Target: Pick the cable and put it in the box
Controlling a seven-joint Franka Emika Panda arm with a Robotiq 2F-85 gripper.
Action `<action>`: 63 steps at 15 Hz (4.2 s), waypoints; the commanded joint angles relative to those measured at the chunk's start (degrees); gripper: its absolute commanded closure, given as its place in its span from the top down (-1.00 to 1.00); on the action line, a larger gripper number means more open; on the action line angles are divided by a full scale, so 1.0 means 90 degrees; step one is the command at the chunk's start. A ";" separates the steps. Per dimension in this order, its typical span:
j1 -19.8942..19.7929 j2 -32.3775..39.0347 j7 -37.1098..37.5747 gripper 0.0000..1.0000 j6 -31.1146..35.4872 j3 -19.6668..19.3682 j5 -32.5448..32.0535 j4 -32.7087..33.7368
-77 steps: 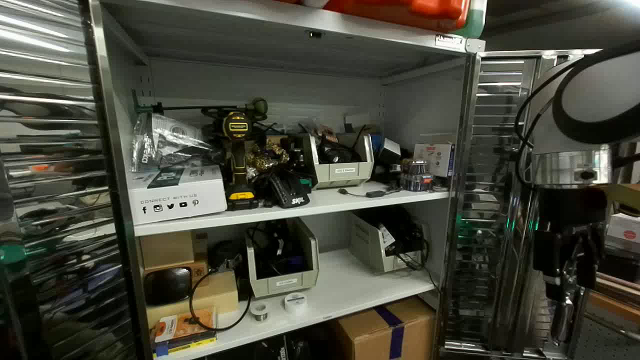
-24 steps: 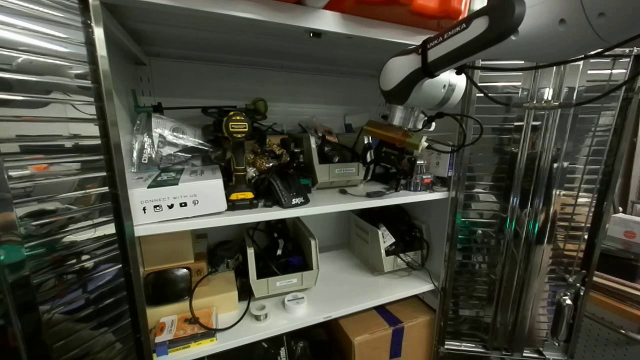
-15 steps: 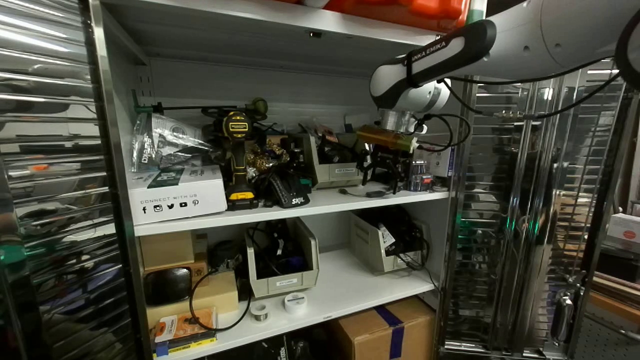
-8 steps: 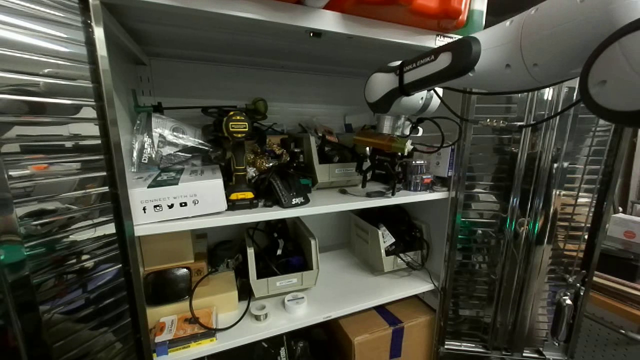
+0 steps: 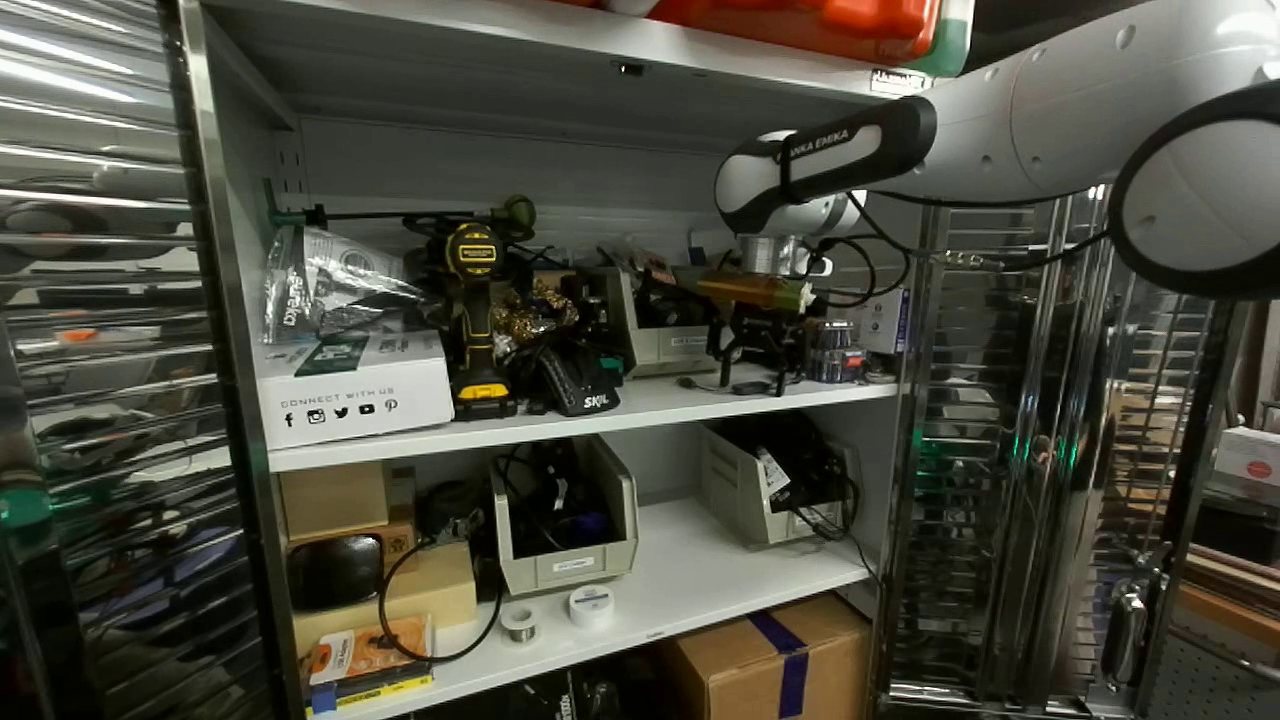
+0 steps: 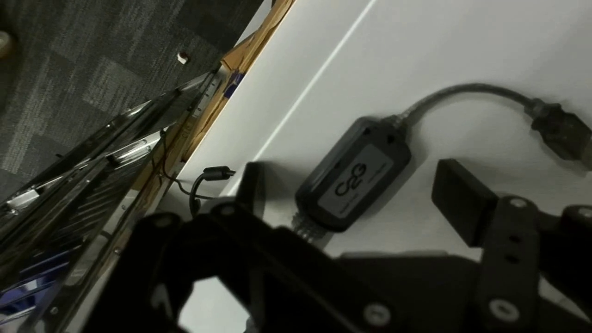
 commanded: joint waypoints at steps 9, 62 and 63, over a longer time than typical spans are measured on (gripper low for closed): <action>0.0074 -0.0117 -0.0189 -0.68 -0.0635 0.0033 -0.0388 0.0032; -0.0759 -0.1829 0.4763 -0.69 0.5741 0.1795 -0.8187 -0.2417; -0.0777 -0.1650 0.4389 -0.69 0.5652 0.1865 -0.7870 -0.2168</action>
